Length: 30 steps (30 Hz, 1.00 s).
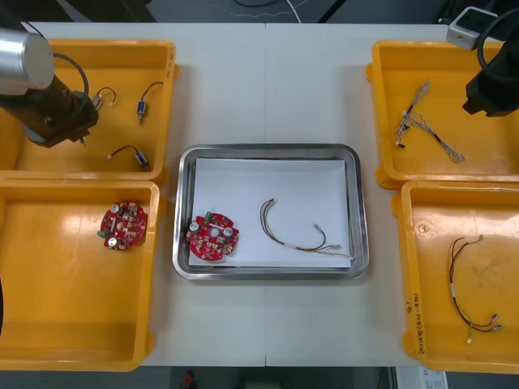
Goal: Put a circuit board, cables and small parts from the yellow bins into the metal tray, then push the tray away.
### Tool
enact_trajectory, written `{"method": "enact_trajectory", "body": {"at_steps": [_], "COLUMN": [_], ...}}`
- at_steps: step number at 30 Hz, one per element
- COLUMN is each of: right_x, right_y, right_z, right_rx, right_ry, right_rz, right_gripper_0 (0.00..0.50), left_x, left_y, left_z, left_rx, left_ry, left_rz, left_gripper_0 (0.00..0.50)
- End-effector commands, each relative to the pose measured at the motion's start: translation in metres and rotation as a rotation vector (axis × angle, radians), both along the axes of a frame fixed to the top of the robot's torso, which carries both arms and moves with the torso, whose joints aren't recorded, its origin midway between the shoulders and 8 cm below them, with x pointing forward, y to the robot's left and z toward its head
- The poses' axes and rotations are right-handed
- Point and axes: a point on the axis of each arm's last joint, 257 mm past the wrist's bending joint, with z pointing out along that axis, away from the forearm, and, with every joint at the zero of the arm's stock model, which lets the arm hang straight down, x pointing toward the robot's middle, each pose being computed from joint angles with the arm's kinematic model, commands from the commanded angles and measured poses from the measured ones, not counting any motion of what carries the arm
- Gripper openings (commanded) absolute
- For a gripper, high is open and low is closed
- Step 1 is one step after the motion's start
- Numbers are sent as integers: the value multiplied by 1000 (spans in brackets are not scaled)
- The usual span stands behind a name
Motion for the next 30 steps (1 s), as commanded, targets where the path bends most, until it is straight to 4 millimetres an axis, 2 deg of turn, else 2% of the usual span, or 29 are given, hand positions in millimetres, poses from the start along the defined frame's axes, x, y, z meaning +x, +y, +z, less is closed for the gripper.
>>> {"method": "enact_trajectory", "body": {"at_steps": [1,5,11,19,30], "right_x": [5,5,6,14,54], "right_y": [-40,-58,-63,-55,-40], "right_z": [42,30,14,-3,-12], "right_rx": [54,92,134,180,211], "right_ry": [-45,18,94,159,66], "right_rz": [-95,-143,-172,-176,-141], "right_gripper_0": [500,500,500,500,500], "left_x": [1,-14,-36,-59,-80], "left_y": [-13,-31,-62,-106,-189], "left_z": [55,67,84,88,80], "left_rx": [63,81,93,145,161], "left_ry": [-32,1,31,65,56], "left_rz": [-106,-152,-232,-360,-568], "left_gripper_0": [0,0,0,0,0]}}
